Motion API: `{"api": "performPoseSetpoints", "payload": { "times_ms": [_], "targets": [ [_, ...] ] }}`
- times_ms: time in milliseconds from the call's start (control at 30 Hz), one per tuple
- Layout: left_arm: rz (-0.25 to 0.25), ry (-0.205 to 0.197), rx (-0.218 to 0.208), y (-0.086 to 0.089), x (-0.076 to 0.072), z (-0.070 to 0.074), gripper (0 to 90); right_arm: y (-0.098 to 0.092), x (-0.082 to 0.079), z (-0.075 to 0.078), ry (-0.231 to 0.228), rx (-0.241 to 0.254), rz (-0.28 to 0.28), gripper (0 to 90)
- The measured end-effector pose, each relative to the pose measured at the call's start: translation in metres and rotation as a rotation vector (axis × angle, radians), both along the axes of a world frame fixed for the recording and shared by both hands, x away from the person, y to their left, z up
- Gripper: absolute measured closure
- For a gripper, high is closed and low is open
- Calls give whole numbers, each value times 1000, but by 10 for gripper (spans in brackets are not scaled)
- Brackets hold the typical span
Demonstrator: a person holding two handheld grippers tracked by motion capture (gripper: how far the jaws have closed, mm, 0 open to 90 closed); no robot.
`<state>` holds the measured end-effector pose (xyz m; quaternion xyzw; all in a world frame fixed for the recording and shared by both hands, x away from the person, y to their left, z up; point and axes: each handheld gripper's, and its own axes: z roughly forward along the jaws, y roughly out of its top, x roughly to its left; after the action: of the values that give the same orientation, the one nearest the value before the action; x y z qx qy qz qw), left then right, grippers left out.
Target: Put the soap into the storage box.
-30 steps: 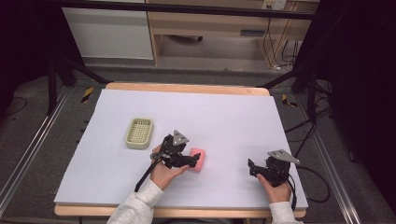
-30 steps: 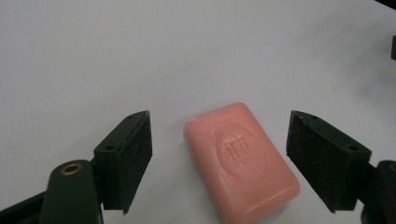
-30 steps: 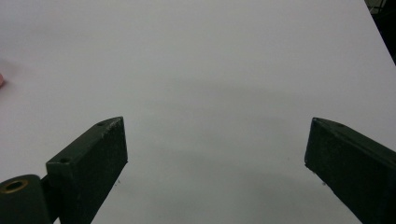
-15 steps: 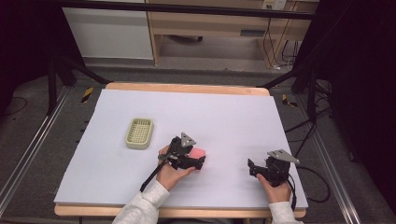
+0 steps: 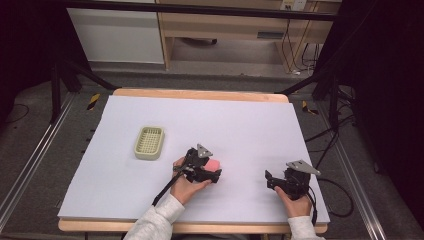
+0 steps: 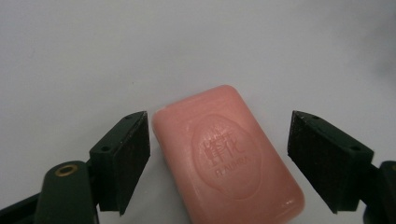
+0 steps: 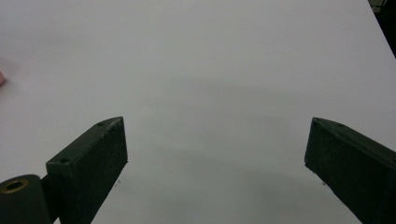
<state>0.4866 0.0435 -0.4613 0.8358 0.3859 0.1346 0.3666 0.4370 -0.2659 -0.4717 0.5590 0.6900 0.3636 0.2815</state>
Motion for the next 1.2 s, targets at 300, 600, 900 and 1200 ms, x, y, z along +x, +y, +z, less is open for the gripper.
{"api": "performPoseSetpoints", "payload": {
  "times_ms": [300,600,900,1200],
  "targets": [
    [-2,24,19,-2,2,-6,212,1,0,0,3,1,0,61],
    [10,50,11,-2,2,-6,257,1,0,-1,5,-1,2,61],
    [14,60,-3,3,1,-5,355,1,1,-1,6,-1,2,61],
    [7,43,21,1,2,-2,336,0,1,-1,7,-2,3,61]
  ]
}}
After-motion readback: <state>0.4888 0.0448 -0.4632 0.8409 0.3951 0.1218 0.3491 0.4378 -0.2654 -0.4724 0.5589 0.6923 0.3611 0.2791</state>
